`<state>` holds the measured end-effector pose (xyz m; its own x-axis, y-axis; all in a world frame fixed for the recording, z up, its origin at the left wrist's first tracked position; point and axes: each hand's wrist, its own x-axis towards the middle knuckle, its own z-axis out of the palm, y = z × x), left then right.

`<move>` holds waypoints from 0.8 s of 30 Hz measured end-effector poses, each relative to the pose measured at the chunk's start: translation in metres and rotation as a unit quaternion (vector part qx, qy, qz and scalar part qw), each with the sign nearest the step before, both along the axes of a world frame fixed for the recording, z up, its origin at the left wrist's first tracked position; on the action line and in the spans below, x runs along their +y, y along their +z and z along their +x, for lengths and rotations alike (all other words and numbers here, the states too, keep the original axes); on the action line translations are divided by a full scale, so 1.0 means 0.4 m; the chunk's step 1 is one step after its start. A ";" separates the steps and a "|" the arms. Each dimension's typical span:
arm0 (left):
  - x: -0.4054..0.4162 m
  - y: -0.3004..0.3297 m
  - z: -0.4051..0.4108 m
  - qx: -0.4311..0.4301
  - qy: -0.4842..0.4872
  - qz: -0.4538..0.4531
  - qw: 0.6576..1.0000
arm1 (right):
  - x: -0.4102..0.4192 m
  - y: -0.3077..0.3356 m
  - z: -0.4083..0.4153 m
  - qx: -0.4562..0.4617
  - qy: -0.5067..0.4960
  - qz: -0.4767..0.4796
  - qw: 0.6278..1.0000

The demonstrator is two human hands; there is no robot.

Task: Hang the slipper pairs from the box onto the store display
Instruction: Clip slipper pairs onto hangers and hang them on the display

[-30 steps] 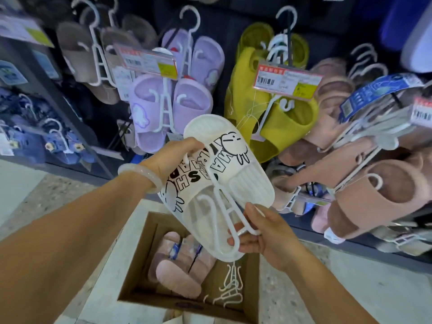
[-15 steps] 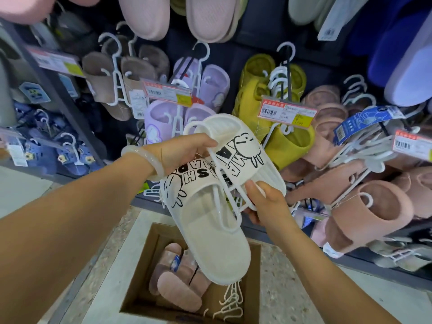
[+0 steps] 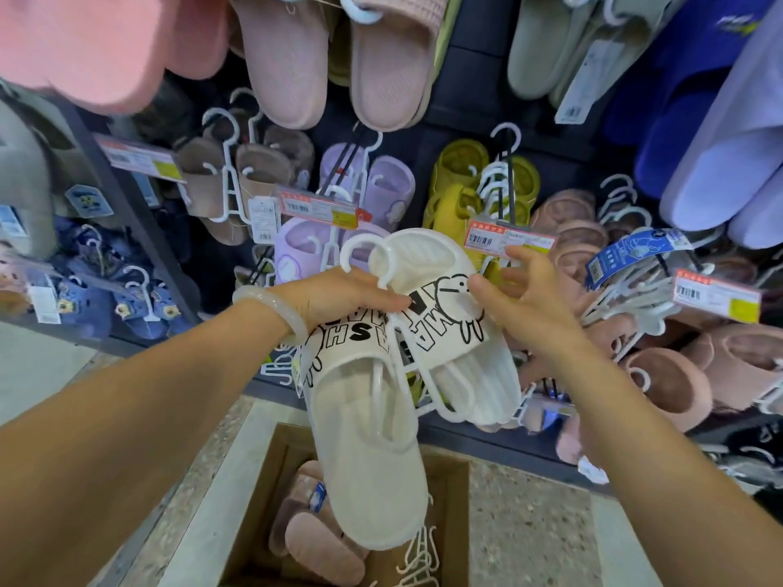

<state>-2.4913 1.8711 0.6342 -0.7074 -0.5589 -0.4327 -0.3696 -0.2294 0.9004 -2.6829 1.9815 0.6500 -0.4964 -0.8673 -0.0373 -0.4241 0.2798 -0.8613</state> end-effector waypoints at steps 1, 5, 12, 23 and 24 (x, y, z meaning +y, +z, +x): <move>0.004 0.013 -0.002 0.001 -0.009 -0.004 1.000 | -0.016 0.010 0.000 -0.042 0.035 0.038 0.998; 0.010 0.049 -0.001 -0.006 -0.032 -0.027 0.999 | -0.042 0.032 0.017 -0.029 0.122 0.087 0.988; 0.005 0.080 0.010 0.028 -0.013 -0.079 0.996 | -0.039 0.053 0.029 -0.101 0.068 0.061 0.991; -0.010 0.134 -0.012 0.023 -0.027 -0.132 0.991 | 0.034 0.087 -0.028 -0.089 0.087 0.069 0.990; -0.015 0.139 -0.013 0.023 -0.031 -0.143 0.989 | 0.044 0.086 -0.032 -0.084 0.095 0.075 0.989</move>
<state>-2.4964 1.8652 0.6897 -0.7594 -0.6090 -0.2290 -0.3315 0.0594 0.9416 -2.6957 1.9991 0.6846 -0.3016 -0.9226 -0.2404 -0.3357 0.3388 -0.8789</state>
